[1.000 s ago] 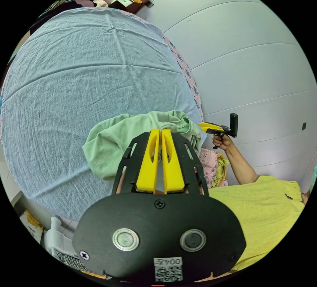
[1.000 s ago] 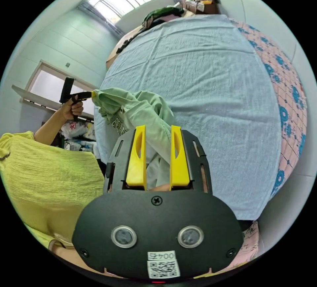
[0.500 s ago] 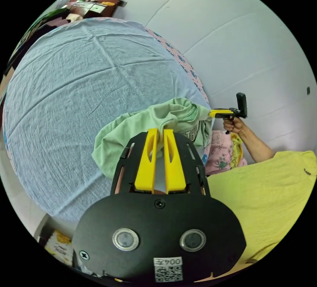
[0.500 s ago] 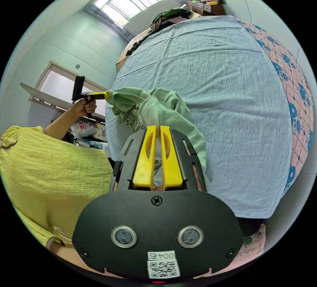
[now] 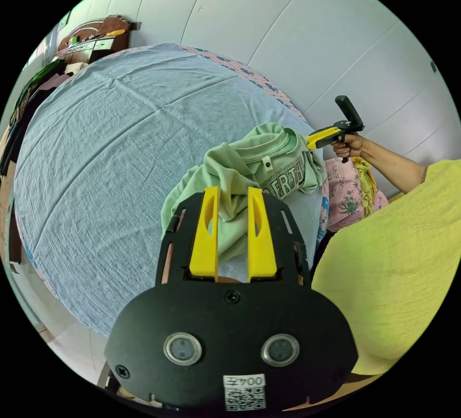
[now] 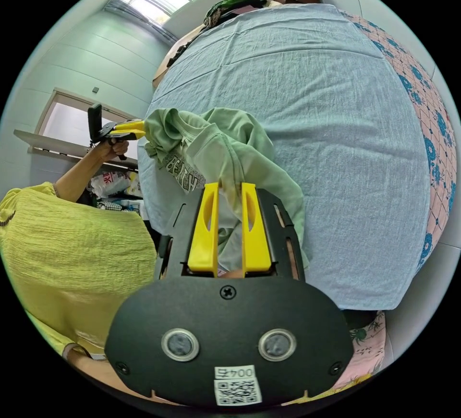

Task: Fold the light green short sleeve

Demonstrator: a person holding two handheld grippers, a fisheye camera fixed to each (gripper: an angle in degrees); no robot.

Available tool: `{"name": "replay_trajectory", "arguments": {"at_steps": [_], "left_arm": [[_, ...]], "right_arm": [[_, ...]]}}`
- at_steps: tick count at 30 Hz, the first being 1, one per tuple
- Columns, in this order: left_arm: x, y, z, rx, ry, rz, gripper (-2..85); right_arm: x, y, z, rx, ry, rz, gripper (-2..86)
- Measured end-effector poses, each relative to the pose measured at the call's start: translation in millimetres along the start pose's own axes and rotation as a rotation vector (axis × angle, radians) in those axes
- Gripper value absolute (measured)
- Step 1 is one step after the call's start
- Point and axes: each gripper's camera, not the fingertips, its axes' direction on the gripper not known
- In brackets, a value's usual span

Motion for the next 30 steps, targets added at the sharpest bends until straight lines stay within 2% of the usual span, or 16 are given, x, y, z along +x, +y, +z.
{"name": "replay_trajectory", "arguments": {"at_steps": [5,11,15,18,23,26,30], "left_arm": [[6.9,14.9,7.2,0.005,0.041,0.021,9.1],[31.6,32.9,11.8,0.02,0.079,0.078,7.9],[73.9,47.8,8.4,0.086,0.083,0.162,7.2],[99.4,61.3,23.5,0.033,0.048,0.208,7.3],[120.9,87.7,39.5,0.023,0.096,0.138,6.0],[139.8,102.7,40.1,0.037,0.087,0.073,2.9],[174.9,123.0,17.1,0.097,0.11,-0.046,1.5]], "right_arm": [[-12.2,-2.9,-11.7,-0.011,0.053,0.015,7.9],[-51.9,5.6,-36.0,0.007,0.164,-0.012,2.2],[-80.7,26.8,-67.4,0.108,0.241,0.026,2.5],[-91.8,35.6,-74.3,0.121,0.249,0.066,4.4],[-113.9,34.8,-87.1,0.087,0.317,0.085,7.7],[-128.9,34.5,-95.7,0.046,0.386,0.078,4.7],[-150.4,45.1,-127.5,0.082,0.4,0.107,2.1]]}}
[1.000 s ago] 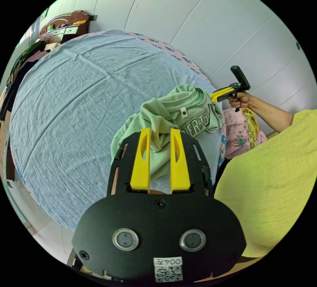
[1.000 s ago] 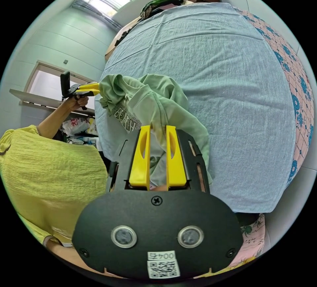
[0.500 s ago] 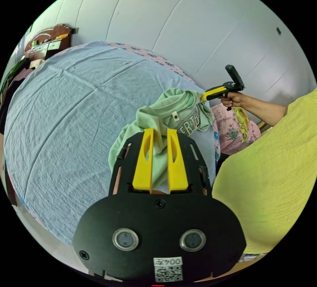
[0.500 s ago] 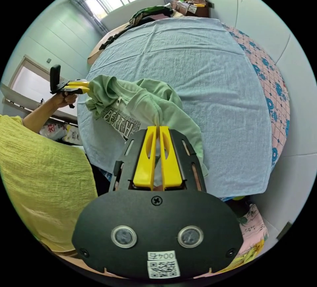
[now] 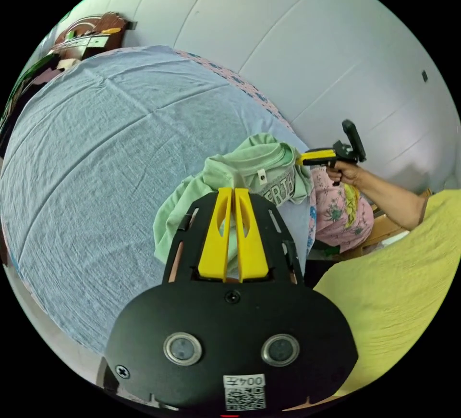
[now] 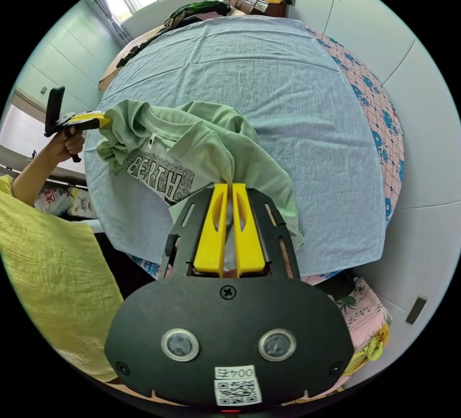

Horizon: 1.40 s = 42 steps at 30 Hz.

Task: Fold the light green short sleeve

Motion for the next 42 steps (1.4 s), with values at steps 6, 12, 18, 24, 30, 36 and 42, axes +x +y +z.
{"name": "replay_trajectory", "arguments": {"at_steps": [6,12,18,24,30,36,42], "left_arm": [[91.7,28.1,-67.9,0.156,-0.169,0.009,1.1],[239.3,40.0,-146.1,0.307,-0.429,0.224,0.9],[399.9,53.8,-221.1,0.484,-0.66,0.399,1.0],[529.1,81.9,-288.2,0.673,-0.797,0.415,0.9],[634.5,119.9,-352.5,0.858,-0.824,0.333,0.8],[726.1,160.6,-384.3,0.959,-0.896,0.268,0.7],[789.7,219.7,-372.1,1.016,-0.857,0.268,0.7]], "right_arm": [[10.9,30.4,-122.2,0.249,-0.002,0.1,0.8],[19.6,42.2,-292.5,0.603,-0.041,0.074,0.2],[-2.5,40.3,-469.0,0.875,0.031,-0.034,-0.1],[-40.2,46.9,-625.1,1.091,0.106,-0.132,-0.4],[-91.0,47.1,-738.7,1.194,0.243,-0.272,-0.4],[-129.1,35.1,-797.6,1.228,0.376,-0.383,-0.4],[-128.9,21.8,-810.9,1.251,0.322,-0.415,-0.3]]}}
